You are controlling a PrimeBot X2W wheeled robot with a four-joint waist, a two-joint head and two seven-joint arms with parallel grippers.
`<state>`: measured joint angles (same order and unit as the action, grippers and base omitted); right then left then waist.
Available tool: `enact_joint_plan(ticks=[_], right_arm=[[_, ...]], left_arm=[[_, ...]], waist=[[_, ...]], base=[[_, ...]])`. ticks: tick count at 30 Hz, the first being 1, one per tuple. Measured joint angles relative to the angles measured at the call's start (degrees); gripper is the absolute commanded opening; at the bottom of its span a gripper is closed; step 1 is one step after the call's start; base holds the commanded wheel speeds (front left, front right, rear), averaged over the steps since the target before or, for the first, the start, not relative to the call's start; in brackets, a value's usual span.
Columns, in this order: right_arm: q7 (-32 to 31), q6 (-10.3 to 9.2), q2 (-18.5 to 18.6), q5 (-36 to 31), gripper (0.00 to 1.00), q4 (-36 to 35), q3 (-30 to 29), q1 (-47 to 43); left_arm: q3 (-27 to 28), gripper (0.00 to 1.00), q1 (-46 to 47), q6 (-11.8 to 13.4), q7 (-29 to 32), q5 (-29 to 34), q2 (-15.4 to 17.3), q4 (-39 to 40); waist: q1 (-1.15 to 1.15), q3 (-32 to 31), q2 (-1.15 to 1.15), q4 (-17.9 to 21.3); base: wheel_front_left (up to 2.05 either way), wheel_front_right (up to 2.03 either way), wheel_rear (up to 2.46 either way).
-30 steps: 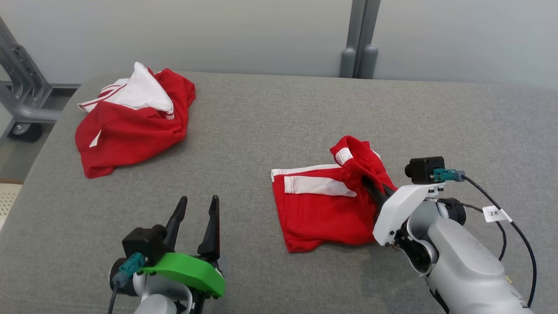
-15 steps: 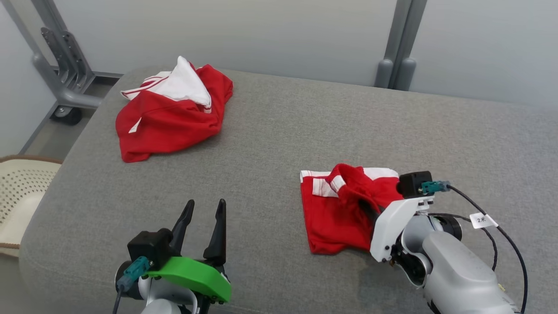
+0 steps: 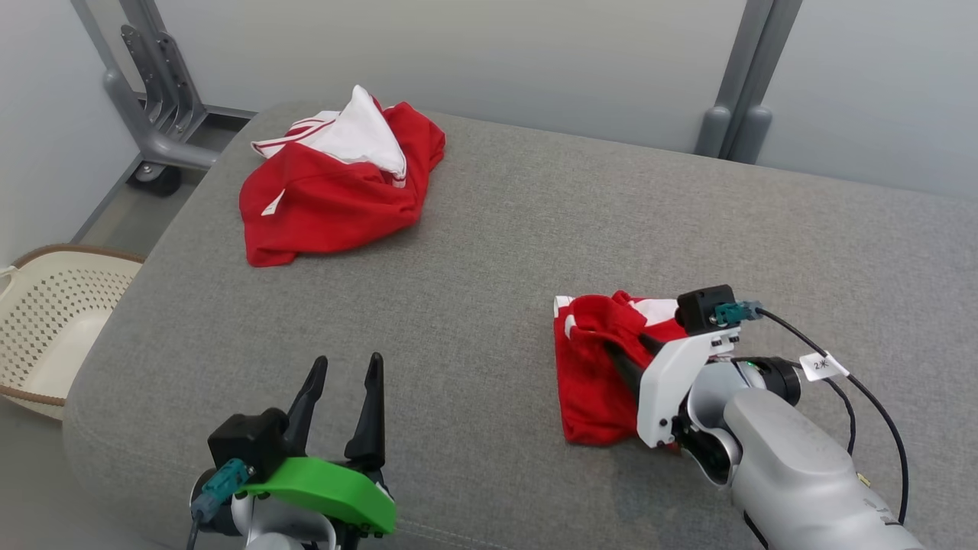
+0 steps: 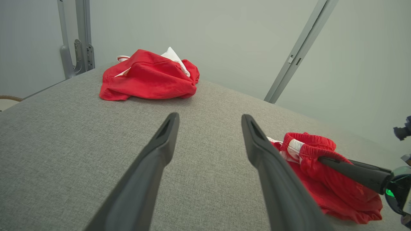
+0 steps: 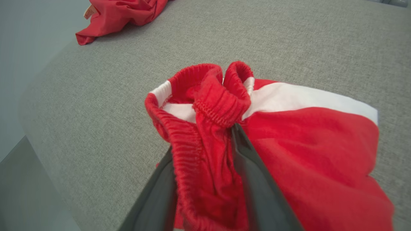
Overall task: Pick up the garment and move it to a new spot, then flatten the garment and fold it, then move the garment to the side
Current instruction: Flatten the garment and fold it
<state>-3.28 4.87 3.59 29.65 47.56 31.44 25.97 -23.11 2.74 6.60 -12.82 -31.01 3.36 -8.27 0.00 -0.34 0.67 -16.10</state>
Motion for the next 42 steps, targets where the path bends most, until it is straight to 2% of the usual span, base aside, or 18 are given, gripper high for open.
enact_joint_plan(ticks=[11,17,23,26,29,38,40,42], right_arm=[[2.8,0.11,-0.1,-1.9,1.0,-2.6,3.0,2.0],[5.3,0.04,-0.1,-1.6,1.0,-4.2,1.6,3.3],[6.5,-1.52,1.5,-0.7,1.0,-3.4,-1.8,3.7],[7.3,-2.47,3.5,0.9,1.0,-2.3,-3.8,2.5],[7.4,-2.53,4.5,2.1,1.0,-0.8,-5.1,0.5],[7.8,-2.31,4.6,5.6,1.0,2.2,-7.3,-3.1],[7.9,-1.34,4.4,6.9,1.0,2.4,-8.3,-3.1],[8.1,-1.27,3.8,8.3,1.0,2.6,-9.0,-3.1]], left_arm=[[1.2,1.0,-0.9,0.1,0.0,0.0,0.1,1.5],[1.5,1.0,-1.4,0.2,0.0,0.1,0.3,1.8],[1.0,1.0,-1.5,0.2,0.3,1.0,0.3,2.9],[0.6,1.0,-1.5,0.2,0.8,1.4,0.3,3.5],[0.4,1.0,-1.5,0.2,1.3,1.8,0.3,4.1],[0.5,1.0,-1.5,0.2,2.0,3.0,0.4,5.4],[0.5,1.0,-1.5,0.2,2.2,3.1,0.4,5.4],[0.5,1.0,-1.4,0.2,2.2,3.1,0.4,5.4]], waist=[[0.0,-0.2,0.0,3.8],[0.0,-0.4,0.0,5.8],[0.0,-0.7,0.0,7.4],[0.0,-0.5,0.0,7.3],[0.0,0.0,0.0,6.8],[0.0,1.8,0.0,4.2],[0.0,2.2,0.0,3.5],[0.0,2.6,0.0,2.8]], base=[[0.0,0.0,0.0],[0.0,0.0,0.0],[0.0,0.0,0.0],[0.0,0.0,0.0],[0.0,0.0,0.0],[0.0,0.0,0.0],[0.0,0.0,0.0],[0.0,0.0,0.0]])
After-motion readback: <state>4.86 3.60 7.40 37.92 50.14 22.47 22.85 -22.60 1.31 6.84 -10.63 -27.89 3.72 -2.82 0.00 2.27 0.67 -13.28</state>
